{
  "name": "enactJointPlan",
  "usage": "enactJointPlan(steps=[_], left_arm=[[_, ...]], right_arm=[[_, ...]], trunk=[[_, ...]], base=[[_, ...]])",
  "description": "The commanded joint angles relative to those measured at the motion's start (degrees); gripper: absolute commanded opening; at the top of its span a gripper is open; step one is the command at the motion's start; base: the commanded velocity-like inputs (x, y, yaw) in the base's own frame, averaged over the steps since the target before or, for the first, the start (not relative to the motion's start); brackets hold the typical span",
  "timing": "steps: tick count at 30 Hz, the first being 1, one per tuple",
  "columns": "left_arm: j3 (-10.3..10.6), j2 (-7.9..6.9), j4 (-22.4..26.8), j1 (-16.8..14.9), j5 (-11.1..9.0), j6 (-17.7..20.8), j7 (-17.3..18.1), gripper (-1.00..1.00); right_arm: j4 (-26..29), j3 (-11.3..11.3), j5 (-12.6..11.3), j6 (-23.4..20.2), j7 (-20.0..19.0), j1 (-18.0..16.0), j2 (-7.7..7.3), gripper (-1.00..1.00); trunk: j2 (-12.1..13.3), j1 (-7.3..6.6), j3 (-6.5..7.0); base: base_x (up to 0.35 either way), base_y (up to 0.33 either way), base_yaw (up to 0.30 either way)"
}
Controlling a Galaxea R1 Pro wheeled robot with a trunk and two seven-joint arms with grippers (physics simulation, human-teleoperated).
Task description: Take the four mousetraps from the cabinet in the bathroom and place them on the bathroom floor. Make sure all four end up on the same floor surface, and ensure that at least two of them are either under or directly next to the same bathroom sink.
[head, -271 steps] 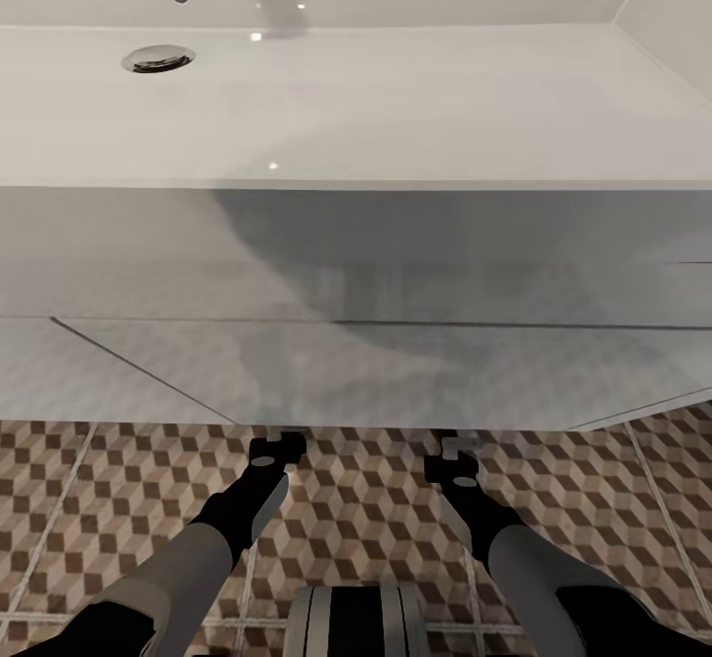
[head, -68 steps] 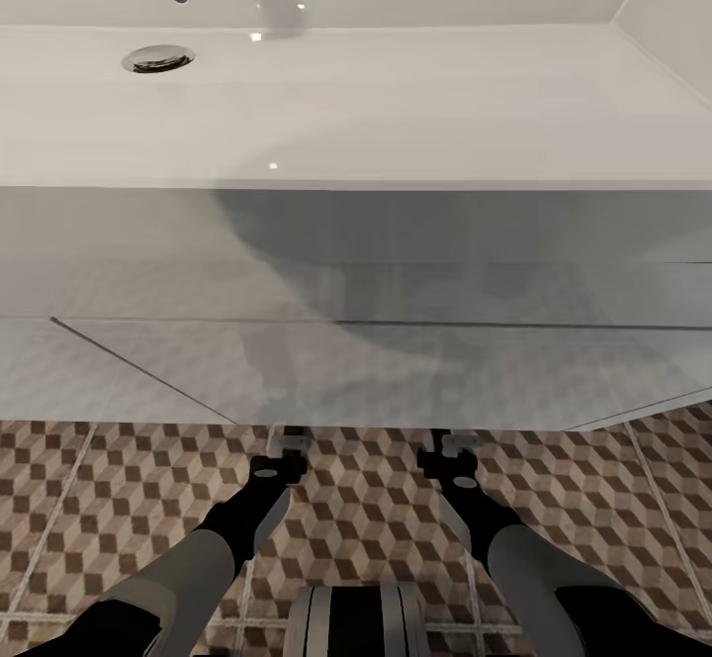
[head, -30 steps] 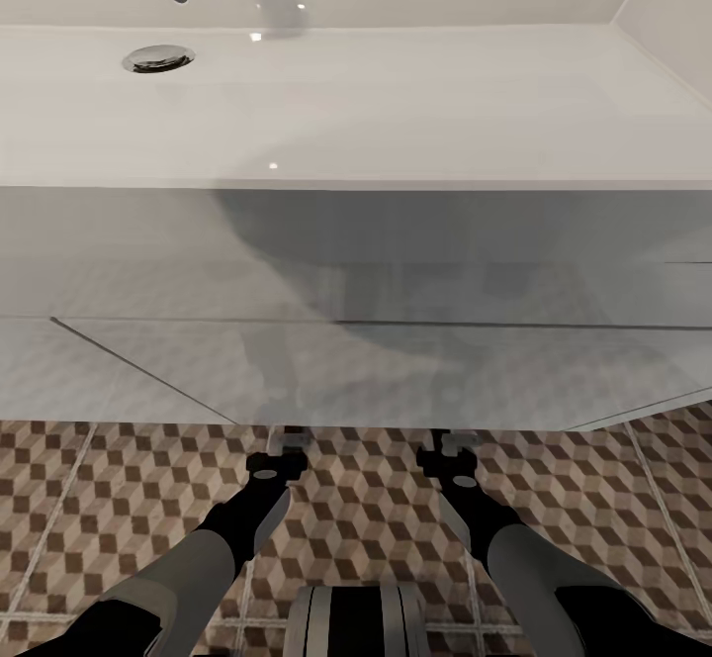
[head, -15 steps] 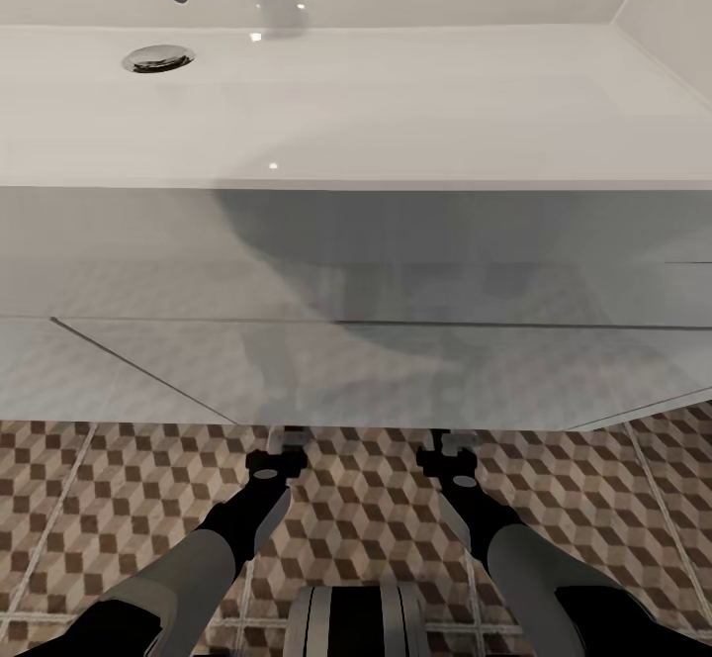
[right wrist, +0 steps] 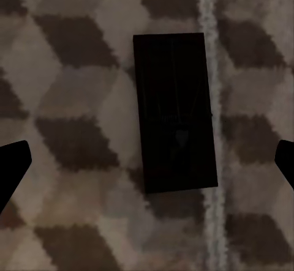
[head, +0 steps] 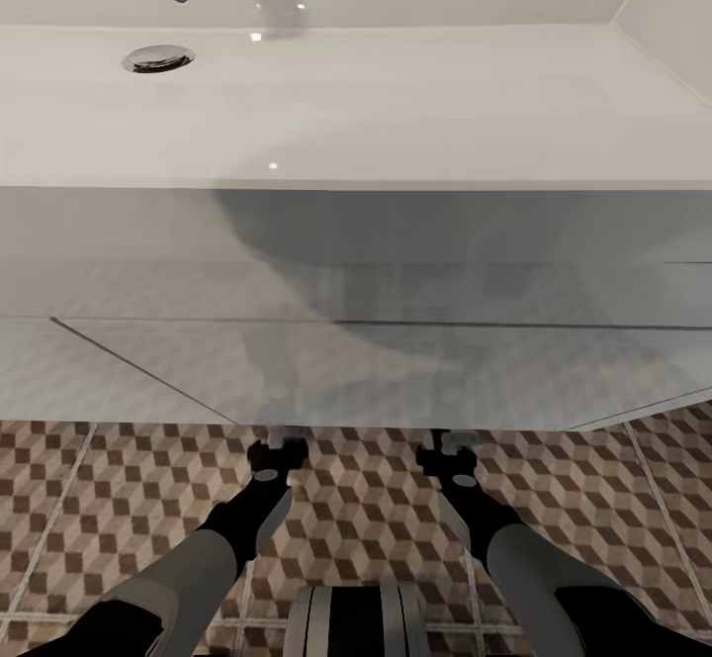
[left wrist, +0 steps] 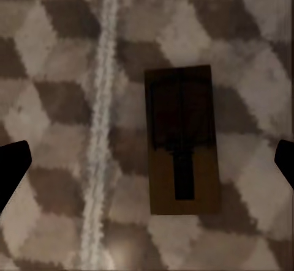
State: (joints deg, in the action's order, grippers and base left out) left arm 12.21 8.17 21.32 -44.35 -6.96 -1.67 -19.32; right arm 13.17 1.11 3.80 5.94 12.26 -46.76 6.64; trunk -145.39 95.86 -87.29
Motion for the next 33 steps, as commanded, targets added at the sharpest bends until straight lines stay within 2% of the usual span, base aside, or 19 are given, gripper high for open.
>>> enactJointPlan(steps=[1, 10, 33], left_arm=[[0.49, -0.03, -0.04, -0.03, -0.59, -0.5, -0.38, 1.0], [0.53, 0.17, -0.05, -0.03, -0.45, -1.67, -0.44, 1.0], [0.54, 0.35, -0.14, -0.03, -0.42, -1.84, -0.37, 1.0]], right_arm=[[-0.05, 0.12, 0.4, 0.11, 0.22, -0.02, 0.03, 1.0], [0.0, 0.12, 0.42, 0.1, 0.22, -0.02, 0.04, 1.0], [0.01, 0.12, 0.42, 0.1, 0.22, -0.03, 0.04, 1.0]], trunk=[[-0.01, -0.01, -0.03], [-0.01, -0.01, -0.03], [-0.01, -0.01, -0.03]], base=[[0.0, 0.0, 0.0], [0.0, 0.0, 0.0], [0.0, 0.0, 0.0]])
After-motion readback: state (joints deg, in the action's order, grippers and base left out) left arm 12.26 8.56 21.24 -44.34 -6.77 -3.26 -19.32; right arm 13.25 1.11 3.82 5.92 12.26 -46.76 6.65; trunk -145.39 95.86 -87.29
